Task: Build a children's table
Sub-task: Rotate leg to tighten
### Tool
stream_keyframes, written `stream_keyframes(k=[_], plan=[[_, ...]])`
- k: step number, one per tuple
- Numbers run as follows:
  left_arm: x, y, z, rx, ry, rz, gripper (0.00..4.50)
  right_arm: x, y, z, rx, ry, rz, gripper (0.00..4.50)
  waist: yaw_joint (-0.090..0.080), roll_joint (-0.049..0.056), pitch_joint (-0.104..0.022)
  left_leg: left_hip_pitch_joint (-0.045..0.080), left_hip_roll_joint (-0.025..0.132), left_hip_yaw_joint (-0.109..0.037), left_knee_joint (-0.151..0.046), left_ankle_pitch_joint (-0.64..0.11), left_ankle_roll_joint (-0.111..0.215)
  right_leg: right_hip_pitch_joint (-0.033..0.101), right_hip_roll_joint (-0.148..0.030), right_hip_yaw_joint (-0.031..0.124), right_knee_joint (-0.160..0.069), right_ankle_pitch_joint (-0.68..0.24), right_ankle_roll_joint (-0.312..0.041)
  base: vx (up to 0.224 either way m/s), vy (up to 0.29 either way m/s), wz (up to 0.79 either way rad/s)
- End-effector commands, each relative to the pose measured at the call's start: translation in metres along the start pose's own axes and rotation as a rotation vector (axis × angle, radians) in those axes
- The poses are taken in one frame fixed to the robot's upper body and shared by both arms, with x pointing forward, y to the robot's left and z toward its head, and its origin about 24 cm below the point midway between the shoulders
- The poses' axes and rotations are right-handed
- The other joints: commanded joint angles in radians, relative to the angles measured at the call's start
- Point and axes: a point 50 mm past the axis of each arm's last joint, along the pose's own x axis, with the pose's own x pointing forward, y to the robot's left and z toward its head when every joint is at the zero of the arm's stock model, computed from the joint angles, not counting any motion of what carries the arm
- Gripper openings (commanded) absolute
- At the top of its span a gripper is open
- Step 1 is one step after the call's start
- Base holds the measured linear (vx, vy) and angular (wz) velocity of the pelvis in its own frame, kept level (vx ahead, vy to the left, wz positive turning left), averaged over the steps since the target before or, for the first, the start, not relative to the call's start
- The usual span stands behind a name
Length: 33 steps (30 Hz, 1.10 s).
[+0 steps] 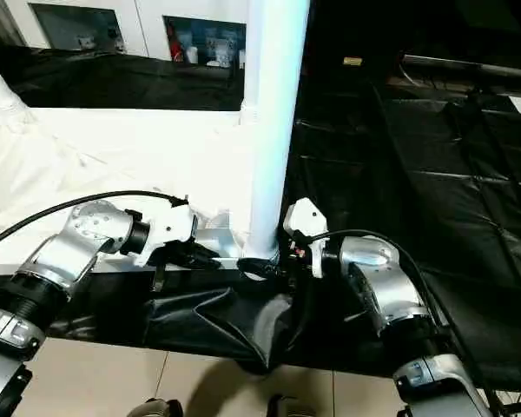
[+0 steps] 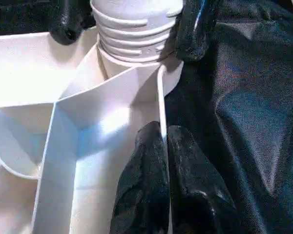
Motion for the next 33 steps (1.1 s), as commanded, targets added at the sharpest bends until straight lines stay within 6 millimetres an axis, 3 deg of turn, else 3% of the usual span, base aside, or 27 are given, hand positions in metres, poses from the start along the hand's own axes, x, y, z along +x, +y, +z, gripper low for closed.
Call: stream_keyframes(k=[1,8,11,14,17,20,22,24,29,33], plan=[[0.003,-0.006,0.002,0.015,-0.008,-0.057,0.00,-0.002,-0.003,0.002,-0.002,0.013,0.000,3.54,0.000,-0.004,-0.067,0.004,0.026,-0.004,-0.052,-0.080,0.104,0.063,-0.065,0.044,-0.045,-0.015,-0.275,0.000,0.000,0.00],[0.001,-0.007,-0.002,0.001,0.004,-0.064,0.00,-0.002,-0.003,-0.003,0.015,0.020,-0.006,2.98,-0.001,-0.003,-0.066,0.003,0.024,-0.005,-0.051,-0.088,0.105,0.064,-0.065,0.043,-0.046,-0.030,-0.271,0.000,0.000,0.00],[0.003,-0.005,-0.005,-0.017,0.026,-0.032,0.00,-0.001,-0.007,-0.007,0.063,0.006,-0.095,2.82,-0.003,-0.003,-0.065,0.004,0.025,-0.004,-0.052,-0.093,0.102,0.062,-0.064,0.043,-0.048,-0.037,-0.272,0.000,0.000,0.00],[0.005,-0.001,-0.008,-0.033,0.065,0.020,0.00,0.001,-0.012,-0.010,0.116,-0.020,-0.188,2.77,-0.009,-0.003,-0.062,0.005,0.024,-0.006,-0.055,-0.127,0.081,0.060,-0.066,0.044,-0.055,-0.103,-0.261,0.000,0.000,0.00],[0.014,0.018,-0.009,-0.129,0.103,0.226,0.00,0.010,-0.021,-0.023,0.227,-0.041,-0.478,2.75,-0.013,-0.001,-0.060,0.012,0.022,-0.009,-0.058,-0.150,0.042,0.054,-0.069,0.046,-0.067,-0.196,-0.241,0.000,0.000,0.00],[0.030,0.028,-0.006,-0.219,0.106,0.345,0.00,0.023,-0.023,-0.033,0.294,-0.010,-0.733,2.75,-0.017,-0.002,-0.059,0.010,0.016,-0.009,-0.061,-0.157,0.010,0.053,-0.066,0.047,-0.072,-0.236,-0.215,0.000,0.000,0.00],[0.037,0.032,-0.004,-0.263,0.105,0.403,0.00,0.030,-0.024,-0.036,0.322,0.005,-0.828,2.74,-0.016,-0.001,-0.062,0.008,0.015,-0.012,-0.062,-0.162,0.011,0.059,-0.067,0.045,-0.071,-0.234,-0.211,0.000,0.000,0.00],[0.046,0.036,-0.002,-0.316,0.101,0.463,0.00,0.041,-0.025,-0.037,0.377,0.022,-0.939,2.74,-0.018,0.002,-0.063,0.012,0.013,-0.008,-0.059,-0.161,0.010,0.053,-0.064,0.047,-0.072,-0.201,-0.220,0.000,0.000,0.00],[0.052,0.039,0.000,-0.322,0.120,0.494,0.00,0.056,-0.025,-0.031,0.368,0.033,-0.972,2.74,-0.018,0.002,-0.061,0.012,0.012,-0.009,-0.061,-0.191,0.020,0.053,-0.062,0.044,-0.077,-0.222,-0.204,0.000,0.000,0.00],[0.053,0.040,0.001,-0.298,0.129,0.491,0.00,0.067,-0.024,-0.016,0.343,-0.071,-0.899,2.74,-0.017,-0.001,-0.060,0.010,0.014,-0.010,-0.063,-0.217,0.031,0.054,-0.066,0.045,-0.080,-0.239,-0.200,0.000,0.000,0.00]])
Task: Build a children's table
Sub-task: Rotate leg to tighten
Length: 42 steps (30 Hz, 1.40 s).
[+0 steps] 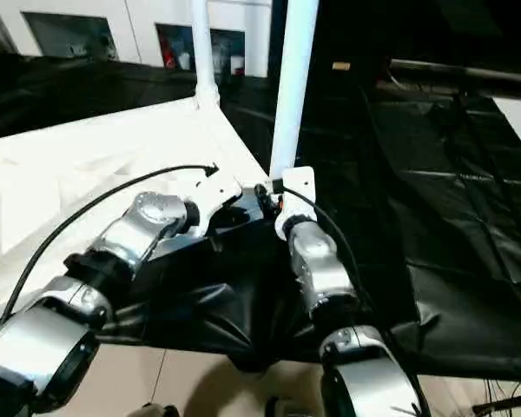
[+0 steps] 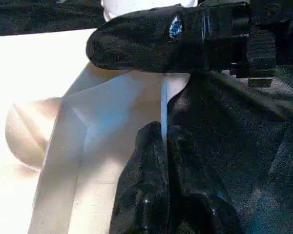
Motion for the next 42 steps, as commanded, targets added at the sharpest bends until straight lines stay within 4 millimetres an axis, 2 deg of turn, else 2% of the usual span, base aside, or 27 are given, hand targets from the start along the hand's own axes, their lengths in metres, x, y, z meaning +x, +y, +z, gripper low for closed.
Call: stream_keyframes(k=[1,3,5,7,8,11,13,14,15,16,17,18,20,21,22,25,27,30,31,35,37,42], plan=[[0.000,-0.001,-0.021,-0.025,0.079,0.030,0.00,-0.004,0.010,-0.015,0.038,0.030,0.079,3.09,-0.003,0.003,-0.056,0.001,0.016,-0.010,-0.064,-0.214,0.040,0.047,-0.065,0.043,-0.078,-0.241,-0.198,0.000,0.000,0.00],[-0.001,-0.001,-0.021,-0.017,0.079,0.017,0.00,-0.004,0.013,-0.010,0.038,-0.002,0.129,3.47,-0.002,0.003,-0.057,0.000,0.016,-0.009,-0.063,-0.197,0.054,0.048,-0.065,0.043,-0.076,-0.219,-0.205,0.000,0.000,0.00],[-0.004,0.000,-0.022,-0.001,0.081,0.002,0.00,-0.005,0.014,-0.006,-0.007,-0.028,0.185,3.53,-0.003,0.000,-0.056,-0.006,0.016,-0.010,-0.064,-0.187,0.062,0.051,-0.066,0.042,-0.074,-0.203,-0.209,0.000,0.000,0.00],[-0.007,0.000,-0.022,0.013,0.073,-0.015,0.00,-0.007,0.014,-0.005,-0.039,-0.039,0.231,3.79,-0.005,0.002,-0.058,-0.007,0.017,-0.011,-0.063,-0.172,0.067,0.052,-0.068,0.041,-0.072,-0.192,-0.215,0.000,0.000,0.00],[-0.009,0.001,-0.023,0.019,0.069,-0.033,0.00,-0.008,0.011,-0.005,-0.048,-0.036,0.255,3.87,-0.008,-0.002,-0.058,-0.008,0.016,-0.011,-0.062,-0.162,0.074,0.054,-0.066,0.041,-0.071,-0.180,-0.221,0.000,0.000,0.00],[-0.018,0.000,-0.028,0.058,0.058,-0.105,0.00,-0.015,0.000,-0.003,-0.083,-0.035,0.348,3.87,-0.015,-0.002,-0.062,-0.017,0.016,-0.011,-0.058,-0.116,0.101,0.060,-0.066,0.041,-0.063,-0.111,-0.240,0.000,0.000,0.00],[-0.026,-0.001,-0.032,0.091,0.046,-0.165,0.00,-0.022,-0.010,0.000,-0.124,-0.039,0.429,3.87,-0.017,0.000,-0.064,-0.013,0.018,-0.010,-0.055,-0.101,0.121,0.059,-0.065,0.041,-0.059,-0.062,-0.258,0.000,0.000,0.00],[-0.033,-0.005,-0.034,0.148,0.014,-0.253,0.00,-0.028,-0.019,0.002,-0.154,-0.038,0.502,3.87,-0.017,-0.002,-0.065,-0.017,0.018,-0.010,-0.054,-0.090,0.131,0.064,-0.064,0.041,-0.055,-0.030,-0.268,0.000,0.000,0.00],[-0.034,-0.005,-0.034,0.151,0.012,-0.258,0.00,-0.029,-0.019,0.003,-0.155,-0.038,0.505,3.87,-0.017,-0.001,-0.066,-0.018,0.018,-0.011,-0.052,-0.085,0.146,0.066,-0.065,0.042,-0.052,0.004,-0.275,0.000,0.000,0.00],[-0.039,-0.009,-0.035,0.189,-0.006,-0.323,0.00,-0.033,-0.024,0.004,-0.170,-0.036,0.544,3.87,-0.016,0.001,-0.067,-0.011,0.022,-0.008,-0.052,-0.080,0.154,0.060,-0.065,0.043,-0.049,0.030,-0.288,0.000,0.000,0.00],[-0.042,-0.011,-0.036,0.199,-0.012,-0.362,0.00,-0.035,-0.026,0.005,-0.174,-0.034,0.566,3.87,-0.017,0.001,-0.066,-0.012,0.022,-0.009,-0.052,-0.081,0.156,0.062,-0.064,0.042,-0.047,0.036,-0.294,0.000,0.000,0.00],[-0.047,-0.014,-0.039,0.205,-0.006,-0.416,0.00,-0.039,-0.030,0.007,-0.188,-0.031,0.610,3.87,-0.017,0.003,-0.065,-0.009,0.024,-0.007,-0.053,-0.089,0.157,0.057,-0.065,0.042,-0.048,0.025,-0.299,0.000,0.000,0.00],[-0.054,-0.016,-0.042,0.208,0.008,-0.474,0.00,-0.046,-0.032,0.008,-0.219,-0.017,0.695,3.87,-0.014,0.005,-0.066,-0.006,0.028,-0.006,-0.052,-0.086,0.153,0.057,-0.064,0.043,-0.043,0.042,-0.310,0.000,0.000,0.00],[-0.057,-0.016,-0.043,0.205,0.016,-0.493,0.00,-0.050,-0.033,0.008,-0.236,-0.007,0.740,3.87,-0.007,0.006,-0.065,-0.004,0.032,-0.005,-0.054,-0.085,0.150,0.058,-0.061,0.041,-0.041,0.051,-0.312,0.000,0.000,0.00],[-0.058,-0.017,-0.043,0.209,0.015,-0.503,0.00,-0.051,-0.033,0.008,-0.242,-0.004,0.758,3.87,-0.003,0.009,-0.063,-0.002,0.034,-0.002,-0.053,-0.087,0.148,0.053,-0.060,0.040,-0.041,0.046,-0.312,0.000,0.000,0.00],[-0.064,-0.019,-0.040,0.210,-0.008,-0.539,0.00,-0.065,-0.032,0.005,-0.292,0.062,0.919,3.87,0.011,0.005,-0.063,0.001,0.034,0.001,-0.052,-0.110,0.133,0.052,-0.062,0.042,-0.044,0.007,-0.302,0.000,0.000,0.00],[-0.064,-0.018,-0.041,0.220,-0.006,-0.533,0.00,-0.068,-0.032,0.003,-0.315,0.089,0.956,3.87,0.013,0.002,-0.061,-0.001,0.031,0.001,-0.054,-0.121,0.123,0.052,-0.063,0.042,-0.047,-0.028,-0.290,0.000,0.000,0.00],[-0.065,-0.016,-0.042,0.228,-0.004,-0.527,0.00,-0.067,-0.032,0.002,-0.309,0.097,0.960,3.87,0.015,0.001,-0.060,-0.002,0.029,-0.001,-0.054,-0.141,0.104,0.051,-0.066,0.043,-0.053,-0.089,-0.272,0.000,0.000,0.00],[-0.065,-0.016,-0.042,0.228,-0.005,-0.527,0.00,-0.066,-0.032,0.002,-0.304,0.097,0.960,3.62,0.014,0.000,-0.062,-0.003,0.028,-0.003,-0.055,-0.135,0.095,0.053,-0.067,0.043,-0.054,-0.104,-0.261,0.000,0.000,0.00],[-0.067,-0.017,-0.041,0.226,-0.006,-0.532,0.00,-0.067,-0.031,0.004,-0.279,0.096,0.972,3.50,0.015,-0.001,-0.068,-0.005,0.027,-0.003,-0.051,-0.094,0.107,0.055,-0.063,0.042,-0.045,-0.036,-0.268,0.000,0.000,0.00],[-0.068,-0.017,-0.041,0.226,-0.005,-0.534,0.00,-0.068,-0.031,0.003,-0.276,0.100,0.978,3.12,0.015,0.000,-0.069,-0.006,0.026,-0.003,-0.049,-0.080,0.117,0.056,-0.063,0.041,-0.042,-0.009,-0.274,0.000,0.000,0.00],[-0.068,-0.017,-0.042,0.224,-0.001,-0.538,0.00,-0.070,-0.031,0.000,-0.273,0.108,0.985,2.81,0.015,0.000,-0.070,-0.006,0.026,-0.003,-0.048,-0.083,0.118,0.057,-0.064,0.041,-0.042,-0.018,-0.274,0.000,0.000,0.00]])
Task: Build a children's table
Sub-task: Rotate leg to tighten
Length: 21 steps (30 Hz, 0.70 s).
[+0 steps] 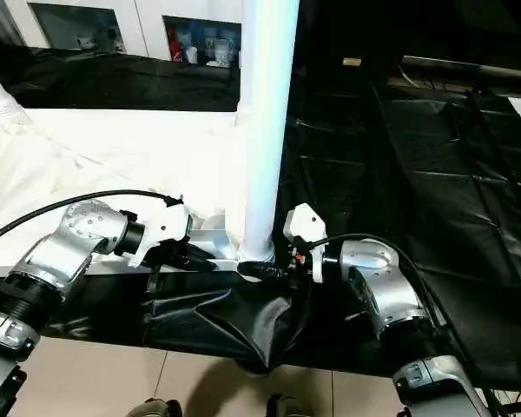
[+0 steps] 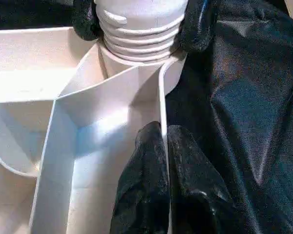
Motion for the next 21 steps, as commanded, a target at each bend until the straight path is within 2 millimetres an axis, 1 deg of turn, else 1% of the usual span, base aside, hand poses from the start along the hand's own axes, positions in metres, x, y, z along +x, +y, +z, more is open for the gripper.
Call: stream_keyframes(k=[1,4,5,6,7,8,9,10,11,12,13,14,15,16,17,18,19,20,21], plan=[[0.005,-0.008,-0.005,0.002,0.032,-0.069,0.00,-0.004,0.001,-0.002,0.011,0.003,-0.015,2.76,0.001,-0.001,-0.074,0.004,0.024,-0.004,-0.049,-0.080,0.109,0.066,-0.063,0.043,-0.043,-0.006,-0.276,0.000,0.000,0.00],[0.008,-0.006,-0.007,-0.006,0.044,-0.036,0.00,-0.003,0.000,-0.007,0.034,0.006,-0.071,2.72,0.001,-0.002,-0.072,0.003,0.023,-0.004,-0.048,-0.077,0.112,0.066,-0.063,0.043,-0.043,-0.001,-0.277,0.000,0.000,0.00],[0.010,-0.002,-0.008,-0.011,0.057,0.005,0.00,-0.001,-0.002,-0.011,0.057,0.015,-0.123,2.72,0.000,-0.002,-0.072,0.004,0.023,-0.004,-0.049,-0.080,0.111,0.065,-0.062,0.043,-0.044,-0.008,-0.275,0.000,0.000,0.00],[0.011,-0.002,-0.008,-0.013,0.059,0.009,0.00,-0.001,-0.002,-0.011,0.058,0.016,-0.126,2.72,-0.003,-0.003,-0.068,0.005,0.023,-0.005,-0.052,-0.105,0.100,0.062,-0.065,0.042,-0.051,-0.056,-0.268,0.000,0.000,0.00],[0.014,0.003,-0.009,-0.034,0.071,0.063,0.00,0.002,-0.003,-0.015,0.077,0.022,-0.170,2.72,-0.004,-0.004,-0.065,0.008,0.021,-0.006,-0.054,-0.133,0.084,0.061,-0.065,0.043,-0.058,-0.119,-0.254,0.000,0.000,0.00],[0.017,0.007,-0.009,-0.051,0.074,0.116,0.00,0.006,-0.003,-0.019,0.092,0.026,-0.224,2.72,-0.006,-0.006,-0.063,0.009,0.021,-0.005,-0.054,-0.141,0.075,0.059,-0.065,0.045,-0.062,-0.142,-0.248,0.000,0.000,0.00],[0.019,0.010,-0.009,-0.063,0.076,0.148,0.00,0.008,-0.004,-0.021,0.102,0.028,-0.257,2.72,-0.006,-0.005,-0.060,0.013,0.020,-0.006,-0.056,-0.165,0.059,0.055,-0.066,0.045,-0.068,-0.199,-0.233,0.000,0.000,0.00],[0.023,0.014,-0.009,-0.091,0.080,0.199,0.00,0.012,-0.004,-0.025,0.127,0.025,-0.314,2.72,-0.006,-0.005,-0.058,0.015,0.020,-0.009,-0.059,-0.184,0.044,0.055,-0.069,0.044,-0.075,-0.263,-0.217,0.000,0.000,0.00],[0.027,0.017,-0.007,-0.105,0.085,0.232,0.00,0.015,-0.006,-0.027,0.144,0.021,-0.380,2.72,-0.008,-0.008,-0.057,0.015,0.019,-0.010,-0.061,-0.200,0.037,0.055,-0.069,0.045,-0.080,-0.309,-0.200,0.000,0.000,0.00],[0.027,0.017,-0.007,-0.105,0.085,0.232,0.00,0.015,-0.006,-0.027,0.144,0.021,-0.380,2.72,-0.008,-0.008,-0.057,0.015,0.019,-0.010,-0.061,-0.200,0.037,0.055,-0.069,0.045,-0.080,-0.309,-0.200,0.000,0.000,0.00],[0.031,0.020,-0.006,-0.118,0.091,0.262,0.00,0.018,-0.007,-0.030,0.166,0.020,-0.445,2.72,-0.011,-0.007,-0.056,0.018,0.020,-0.011,-0.063,-0.216,0.032,0.050,-0.069,0.046,-0.085,-0.348,-0.184,0.000,0.000,0.00],[0.037,0.023,-0.004,-0.147,0.092,0.306,0.00,0.022,-0.012,-0.033,0.203,0.022,-0.572,2.72,-0.013,-0.004,-0.055,0.015,0.020,-0.011,-0.064,-0.208,0.025,0.048,-0.070,0.047,-0.085,-0.349,-0.181,0.000,0.000,0.00],[0.037,0.023,-0.004,-0.147,0.092,0.306,0.00,0.022,-0.012,-0.033,0.203,0.022,-0.572,2.72,-0.013,-0.004,-0.057,0.016,0.018,-0.012,-0.064,-0.209,0.020,0.049,-0.068,0.045,-0.086,-0.351,-0.180,0.000,0.000,0.00],[0.044,0.027,-0.001,-0.181,0.095,0.358,0.00,0.025,-0.016,-0.036,0.251,0.025,-0.703,2.72,-0.014,-0.002,-0.057,0.015,0.018,-0.014,-0.066,-0.210,0.016,0.050,-0.070,0.045,-0.086,-0.352,-0.177,0.000,0.000,0.00],[0.050,0.030,0.002,-0.207,0.098,0.390,0.00,0.028,-0.020,-0.039,0.290,0.038,-0.808,2.72,-0.018,-0.002,-0.059,0.012,0.017,-0.015,-0.066,-0.195,0.002,0.051,-0.068,0.045,-0.082,-0.332,-0.177,0.000,0.000,0.00],[0.054,0.031,0.004,-0.221,0.101,0.409,0.00,0.029,-0.021,-0.041,0.313,0.049,-0.872,2.72,-0.019,-0.005,-0.060,0.013,0.016,-0.014,-0.066,-0.196,0.001,0.052,-0.068,0.045,-0.084,-0.327,-0.175,0.000,0.000,0.00],[0.062,0.031,0.007,-0.233,0.098,0.422,0.00,0.033,-0.024,-0.041,0.357,0.046,-0.945,2.72,-0.018,-0.002,-0.059,0.013,0.012,-0.013,-0.064,-0.200,0.009,0.052,-0.066,0.044,-0.086,-0.325,-0.174,0.000,0.000,0.00],[0.063,0.031,0.008,-0.233,0.097,0.421,0.00,0.033,-0.024,-0.041,0.360,0.046,-0.953,2.72,-0.018,-0.004,-0.058,0.014,0.011,-0.011,-0.062,-0.205,0.012,0.049,-0.065,0.045,-0.088,-0.327,-0.173,0.000,0.000,0.00],[0.072,0.030,0.012,-0.238,0.083,0.412,0.00,0.037,-0.027,-0.041,0.397,0.049,-1.040,2.72,-0.020,-0.003,-0.059,0.016,0.013,-0.011,-0.063,-0.214,0.016,0.047,-0.066,0.045,-0.088,-0.328,-0.177,0.000,0.000,0.00]])
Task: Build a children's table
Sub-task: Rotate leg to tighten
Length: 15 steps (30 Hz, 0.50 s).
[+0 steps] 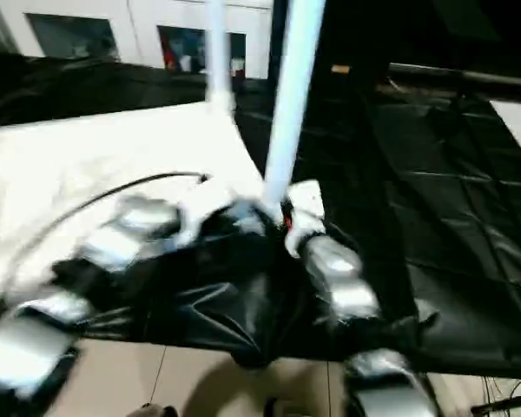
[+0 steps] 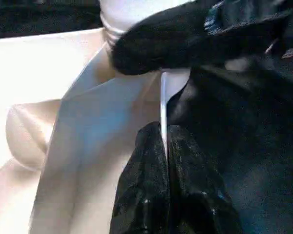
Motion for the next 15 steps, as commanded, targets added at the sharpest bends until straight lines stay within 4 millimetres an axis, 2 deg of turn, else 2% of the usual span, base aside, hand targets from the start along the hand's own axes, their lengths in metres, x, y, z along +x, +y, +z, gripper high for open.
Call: stream_keyframes(k=[1,3,7,9,11,13,14,15], plan=[[0.010,-0.011,-0.015,-0.044,0.061,-0.010,0.00,-0.005,-0.007,-0.032,0.065,0.155,-0.166,2.72,-0.003,0.003,-0.054,0.001,0.012,-0.012,-0.065,-0.212,0.021,0.037,-0.064,0.040,-0.087,-0.341,-0.169,0.000,0.000,0.00],[0.015,-0.018,-0.012,-0.032,0.049,-0.052,0.00,0.004,0.003,-0.025,0.053,0.131,-0.137,2.72,-0.003,0.004,-0.056,-0.001,0.012,-0.013,-0.066,-0.214,0.028,0.039,-0.063,0.040,-0.086,-0.325,-0.161,0.000,0.000,0.00],[0.012,-0.016,-0.014,-0.014,0.054,-0.055,0.00,0.008,0.011,-0.016,0.061,0.074,-0.048,2.72,-0.003,0.004,-0.055,-0.003,0.014,-0.013,-0.067,-0.214,0.043,0.041,-0.064,0.040,-0.085,-0.298,-0.168,0.000,0.000,0.00],[0.010,-0.015,-0.015,0.008,0.048,-0.064,0.00,0.008,0.014,-0.011,0.067,0.038,0.001,3.41,-0.003,0.003,-0.055,-0.004,0.015,-0.013,-0.068,-0.218,0.052,0.042,-0.066,0.040,-0.086,-0.303,-0.171,0.000,0.000,0.00],[0.006,-0.013,-0.017,0.023,0.057,-0.071,0.00,0.008,0.016,-0.005,0.069,-0.009,0.050,3.47,-0.003,0.001,-0.054,-0.004,0.017,-0.013,-0.068,-0.209,0.061,0.042,-0.067,0.041,-0.084,-0.290,-0.178,0.000,0.000,0.00],[0.001,-0.011,-0.020,0.059,0.063,-0.092,0.00,0.005,0.012,0.002,0.052,-0.050,0.103,3.75,-0.002,-0.002,-0.057,-0.007,0.016,-0.013,-0.067,-0.178,0.069,0.048,-0.065,0.040,-0.079,-0.252,-0.187,0.000,0.000,0.00],[0.001,-0.011,-0.020,0.059,0.063,-0.092,0.00,0.005,0.012,0.002,0.052,-0.050,0.103,3.83,-0.001,0.002,-0.058,-0.005,0.019,-0.011,-0.065,-0.158,0.078,0.046,-0.067,0.042,-0.075,-0.207,-0.202,0.000,0.000,0.00],[0.000,-0.010,-0.021,0.066,0.068,-0.098,0.00,0.005,0.010,0.005,0.047,-0.063,0.120,3.87,-0.002,0.001,-0.059,-0.005,0.019,-0.010,-0.064,-0.149,0.081,0.046,-0.066,0.042,-0.072,-0.185,-0.211,0.000,0.000,0.00]])
